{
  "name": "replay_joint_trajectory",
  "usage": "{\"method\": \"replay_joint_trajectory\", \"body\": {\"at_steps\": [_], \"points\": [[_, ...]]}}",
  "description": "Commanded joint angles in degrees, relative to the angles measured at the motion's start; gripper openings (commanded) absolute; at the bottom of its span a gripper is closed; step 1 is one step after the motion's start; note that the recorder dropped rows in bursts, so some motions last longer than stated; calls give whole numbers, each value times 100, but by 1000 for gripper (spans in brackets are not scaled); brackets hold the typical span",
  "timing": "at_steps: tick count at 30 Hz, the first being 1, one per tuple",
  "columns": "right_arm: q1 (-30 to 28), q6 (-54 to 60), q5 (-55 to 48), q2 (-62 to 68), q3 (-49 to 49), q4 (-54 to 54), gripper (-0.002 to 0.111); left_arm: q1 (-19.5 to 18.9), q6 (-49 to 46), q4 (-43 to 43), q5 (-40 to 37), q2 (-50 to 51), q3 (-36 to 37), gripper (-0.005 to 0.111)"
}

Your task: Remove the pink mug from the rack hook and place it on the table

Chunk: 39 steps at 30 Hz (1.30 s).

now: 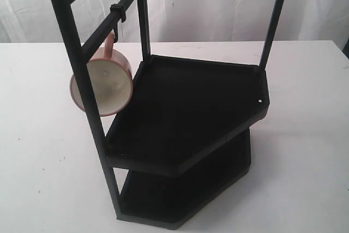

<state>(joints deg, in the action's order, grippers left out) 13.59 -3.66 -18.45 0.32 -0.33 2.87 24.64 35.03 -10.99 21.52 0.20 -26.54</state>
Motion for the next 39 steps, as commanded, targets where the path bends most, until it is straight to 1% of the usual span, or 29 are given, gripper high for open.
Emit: {"method": "replay_joint_trajectory", "body": {"at_steps": [1, 4, 7, 9, 13, 18, 21, 24, 25, 26, 28, 30, 33, 34, 36, 39], "points": [[-44, -10, 48, -32, 33, 12, 0, -19, 8, 1507, -489, 255, -907, 0], [-44, -10, 48, -32, 33, 12, 0, -19, 18, 2379, -1709, 578, -1604, 0], [-44, -9, 48, -32, 33, 24, 0, -19, -174, 2650, -2647, 900, -2143, 0], [-44, -9, 48, -32, 33, 24, 0, -19, -708, 2672, -3197, 1127, -2482, 0], [-44, -9, 48, -32, 33, 24, 0, -19, -2110, 2642, -4399, 1590, -3101, 0], [-44, -9, 48, -32, 33, 14, 0, -19, -3328, 2642, -6038, 2218, -3650, 0], [-44, -9, 48, -32, 33, 14, 0, -19, -3503, 2705, -6724, 2571, -3715, 0], [-44, -9, 48, -32, 33, 14, 0, -19, -3171, 2858, -7242, 2947, -3715, 1], [-44, -9, 48, -32, 33, 14, 0, -19, -3143, 2858, -7328, 3048, -3715, 3], [-44, -9, 48, -32, 33, 14, 0, -19, -3107, 2835, -7397, 3165, -3715, 7], [-44, -9, 48, -32, 33, 14, 0, -19, -3035, 2795, -7335, 3344, -3649, 21], [-44, -9, 48, -32, 33, 14, 0, -19, -2912, 2678, -7069, 3505, -3496, 43], [-44, -9, 48, -32, 33, 14, 0, -19, -2650, 2324, -6342, 3721, -3128, 75], [-44, -9, 48, -32, 33, 14, 0, -19, -2557, 2187, -6133, 3777, -3006, 81], [-44, -9, 48, -32, 33, 14, 0, -19, -2557, 1869, -5657, 3934, -2695, 83], [-44, -9, 48, -32, 33, 14, 0, -19, -2498, 1790, -5103, 4173, -2290, 83]]}}
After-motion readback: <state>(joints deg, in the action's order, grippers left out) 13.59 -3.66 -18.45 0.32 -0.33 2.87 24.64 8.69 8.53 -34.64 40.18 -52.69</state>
